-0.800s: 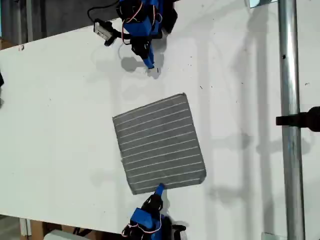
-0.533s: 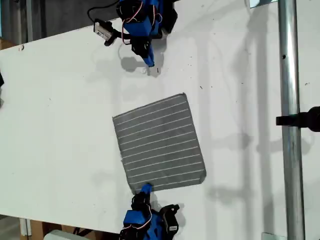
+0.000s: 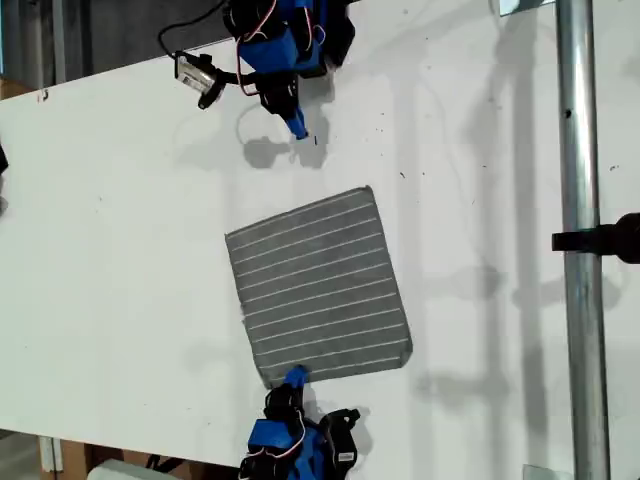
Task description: Grasp corners of a towel and fold twice.
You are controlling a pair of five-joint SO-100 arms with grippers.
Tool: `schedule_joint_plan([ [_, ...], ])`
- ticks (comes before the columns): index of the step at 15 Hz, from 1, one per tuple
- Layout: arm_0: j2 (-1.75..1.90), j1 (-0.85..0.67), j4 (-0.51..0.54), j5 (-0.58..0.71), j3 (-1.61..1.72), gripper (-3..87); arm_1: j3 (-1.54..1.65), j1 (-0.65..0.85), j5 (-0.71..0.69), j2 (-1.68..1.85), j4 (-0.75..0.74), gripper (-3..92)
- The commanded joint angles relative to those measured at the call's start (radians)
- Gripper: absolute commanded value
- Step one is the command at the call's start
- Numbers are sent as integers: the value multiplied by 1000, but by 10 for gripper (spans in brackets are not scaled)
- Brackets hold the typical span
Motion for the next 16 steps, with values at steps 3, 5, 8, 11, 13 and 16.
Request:
schedule_joint_plan([
  [3,0,-9,-14,-17,-2,-26,-601,-132,-296,-638,-34,-2],
  [5,0,-9,-14,-17,-2,-26,-790,-225,-402,-862,-48,-2],
  [8,0,-8,-11,-18,-2,-26,-983,-351,-511,-1094,-81,-2],
  [11,0,-8,-12,-21,-2,-26,-1055,-353,-535,-1146,-40,323],
  [13,0,-8,-12,-20,-2,-26,-1045,-302,-541,-1149,18,336],
  [16,0,-8,-12,-20,-2,-26,-890,-221,-574,-1272,-46,365],
])
